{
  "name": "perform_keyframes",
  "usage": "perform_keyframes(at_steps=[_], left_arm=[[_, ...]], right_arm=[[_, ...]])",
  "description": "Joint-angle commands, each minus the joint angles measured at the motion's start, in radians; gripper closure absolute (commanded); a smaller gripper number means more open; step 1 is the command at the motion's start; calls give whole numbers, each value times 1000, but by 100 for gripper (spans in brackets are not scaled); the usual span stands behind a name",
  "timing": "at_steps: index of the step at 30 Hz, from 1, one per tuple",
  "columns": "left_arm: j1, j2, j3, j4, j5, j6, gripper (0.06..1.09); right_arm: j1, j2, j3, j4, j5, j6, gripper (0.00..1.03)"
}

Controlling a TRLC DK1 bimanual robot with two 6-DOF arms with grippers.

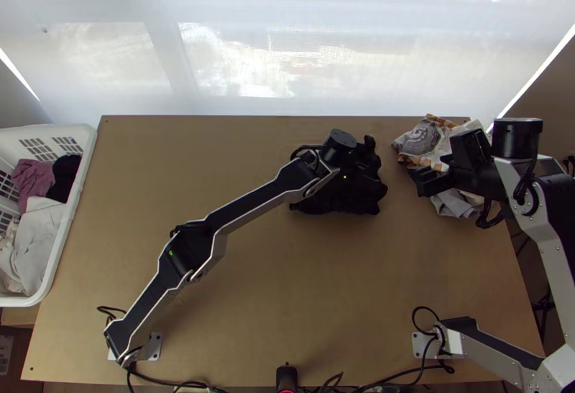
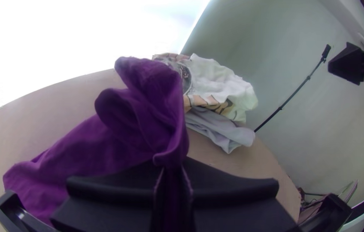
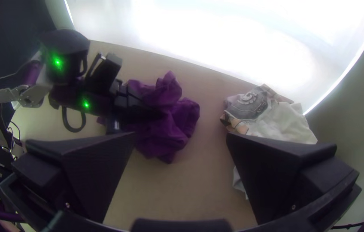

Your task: Fold the t-shirt

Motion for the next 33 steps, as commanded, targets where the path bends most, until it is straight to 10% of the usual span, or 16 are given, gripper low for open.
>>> perform_keyframes(at_steps=[1,8,17,33], left_arm=[[-10,51,7,13,-5,-9,105],[-27,72,7,19,-7,4,102],[-10,-46,-7,-91,3,25,11],[193,-422,-519,-156,-14,89,11]], right_arm=[[-13,-31,-25,-14,0,2,5],[-16,-52,-39,-30,0,2,5],[-13,-69,-54,-34,0,8,5],[134,101,-117,144,0,-15,5]])
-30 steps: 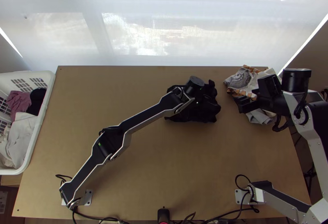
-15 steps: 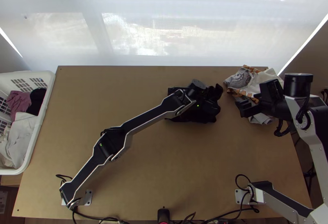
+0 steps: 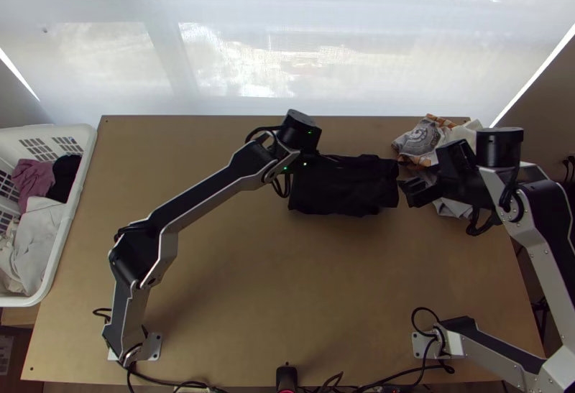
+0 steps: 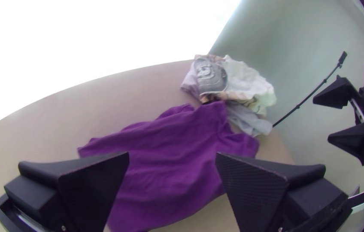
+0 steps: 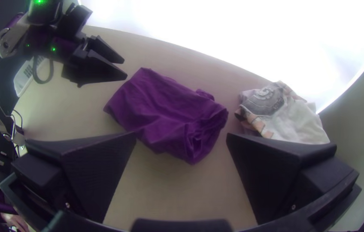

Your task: Fold the t-shirt

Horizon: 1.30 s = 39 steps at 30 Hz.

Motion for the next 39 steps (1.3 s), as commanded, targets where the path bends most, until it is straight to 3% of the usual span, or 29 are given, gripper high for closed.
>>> perform_keyframes(at_steps=[1,10,20,39], left_arm=[[70,-110,-238,-7,-23,29,11],[58,-84,-273,3,-90,100,11],[47,38,-178,-7,-103,101,11],[67,178,-116,-4,-107,104,11]], right_arm=[[78,135,-39,136,0,-15,5],[121,424,-94,335,-8,-60,5],[119,505,-239,447,-34,-52,5],[133,576,-226,484,-37,6,5]])
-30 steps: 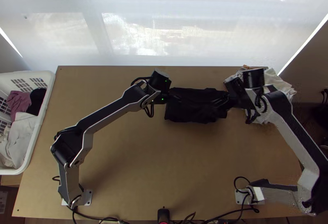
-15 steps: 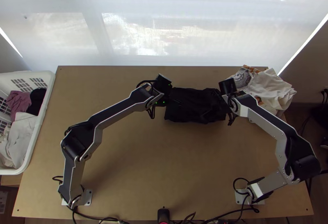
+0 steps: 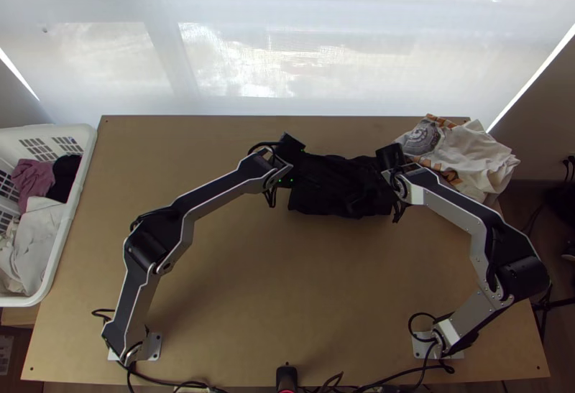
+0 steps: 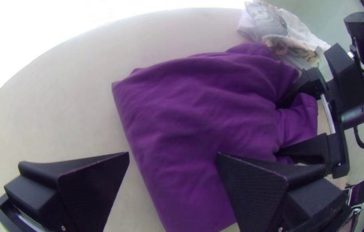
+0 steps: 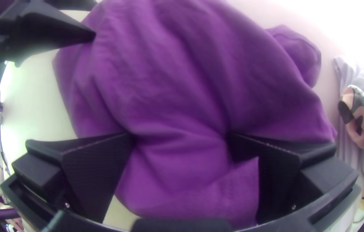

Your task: Fold the t-shirt

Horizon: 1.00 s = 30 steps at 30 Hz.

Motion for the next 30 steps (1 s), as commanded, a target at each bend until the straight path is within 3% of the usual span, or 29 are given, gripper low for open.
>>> perform_keyframes(at_steps=[1,20,25,30], left_arm=[[13,65,11,3,-6,1,11],[67,54,-60,-46,-35,36,11],[69,-7,-65,-73,-64,35,11],[84,-130,-61,-83,-62,50,11]], right_arm=[[9,-15,0,-9,1,17,5],[18,-259,141,-99,4,25,5],[26,-301,72,-101,51,-41,5],[122,-351,-56,-35,137,-162,5]])
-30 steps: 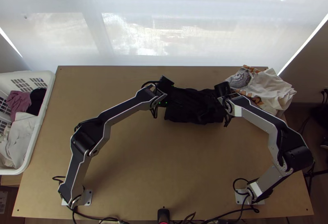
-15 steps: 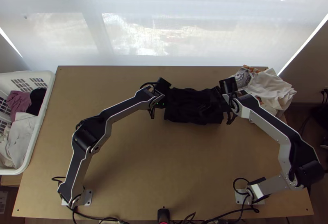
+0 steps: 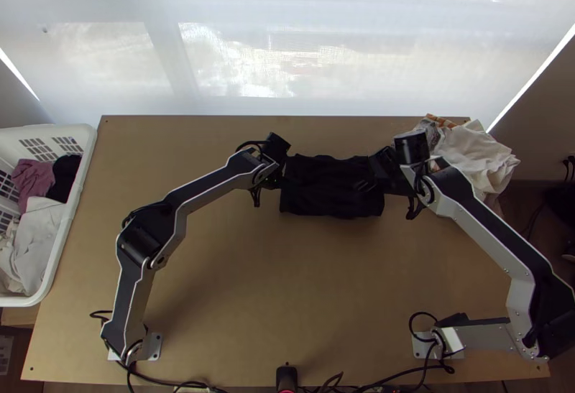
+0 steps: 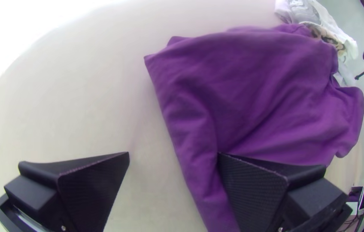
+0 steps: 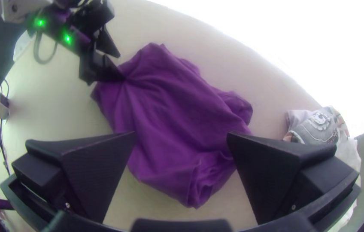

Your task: Fold the t-shirt

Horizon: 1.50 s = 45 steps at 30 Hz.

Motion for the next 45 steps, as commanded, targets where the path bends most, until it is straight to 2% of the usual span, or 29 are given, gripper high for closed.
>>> perform_keyframes(at_steps=[1,7,11,13,18,28,36,45], left_arm=[[16,-143,6,1,-4,18,11],[26,-249,3,-44,-6,27,11],[52,-316,-29,-51,-6,35,11],[76,-348,-52,-51,-6,36,11],[136,-410,-112,-51,-4,32,11],[176,-473,-193,-44,-3,29,11],[193,-494,-222,-44,-1,30,11],[202,-494,-231,-44,8,30,11]], right_arm=[[97,-66,-142,79,85,-137,5],[208,-57,-229,204,128,-169,5],[291,-50,-332,374,242,-272,5],[312,-48,-363,428,243,-313,5],[352,-14,-377,451,243,-354,5],[353,116,-392,615,243,-463,5],[315,216,-392,721,243,-503,5],[261,325,-298,767,243,-537,5]])
